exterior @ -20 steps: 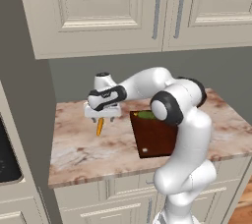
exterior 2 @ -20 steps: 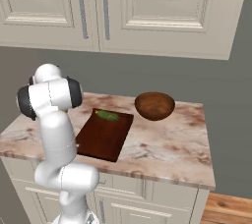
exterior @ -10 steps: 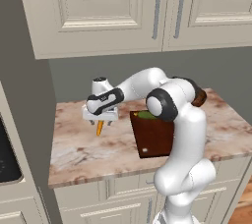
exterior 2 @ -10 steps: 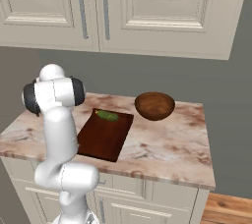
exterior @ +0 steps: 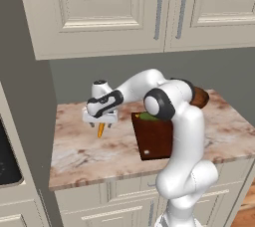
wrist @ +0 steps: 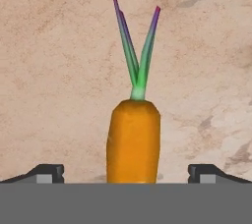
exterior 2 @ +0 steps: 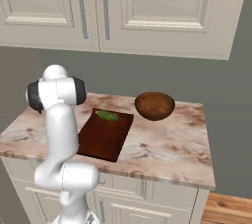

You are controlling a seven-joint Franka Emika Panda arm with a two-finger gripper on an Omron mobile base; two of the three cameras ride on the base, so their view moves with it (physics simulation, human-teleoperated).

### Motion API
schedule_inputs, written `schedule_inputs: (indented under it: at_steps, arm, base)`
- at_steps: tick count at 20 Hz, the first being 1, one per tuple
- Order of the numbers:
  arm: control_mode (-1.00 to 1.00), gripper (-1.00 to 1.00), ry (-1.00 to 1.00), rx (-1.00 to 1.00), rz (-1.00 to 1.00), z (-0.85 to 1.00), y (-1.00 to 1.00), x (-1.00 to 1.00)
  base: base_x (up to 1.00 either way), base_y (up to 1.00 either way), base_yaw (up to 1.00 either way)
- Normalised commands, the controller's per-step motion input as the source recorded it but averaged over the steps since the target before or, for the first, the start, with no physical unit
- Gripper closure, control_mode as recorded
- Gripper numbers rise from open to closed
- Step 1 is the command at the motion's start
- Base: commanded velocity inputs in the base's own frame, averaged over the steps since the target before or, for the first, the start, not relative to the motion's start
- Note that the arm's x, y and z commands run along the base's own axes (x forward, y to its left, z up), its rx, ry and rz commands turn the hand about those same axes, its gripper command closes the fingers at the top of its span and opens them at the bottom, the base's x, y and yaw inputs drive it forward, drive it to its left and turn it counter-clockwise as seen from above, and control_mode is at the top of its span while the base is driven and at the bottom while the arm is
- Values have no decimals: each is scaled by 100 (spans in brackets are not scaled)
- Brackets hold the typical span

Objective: Place the two vegetables and bowl onto the tray for setting up a vegetable dip station.

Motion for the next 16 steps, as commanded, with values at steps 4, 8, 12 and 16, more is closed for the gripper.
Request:
schedule_inputs:
  at_steps: [4, 8, 12, 16]
  arm:
    - [-100, -100, 0, 0, 0, -22, 0, 4]
    - [-100, 100, 0, 0, 0, -6, 0, 1]
    - [-100, 100, 0, 0, 0, 0, 0, 0]
    - [-100, 100, 0, 0, 0, 0, 0, 0]
  base:
    - [0, 0, 0]
    - [0, 0, 0]
    - [0, 0, 0]
    - [0, 0, 0]
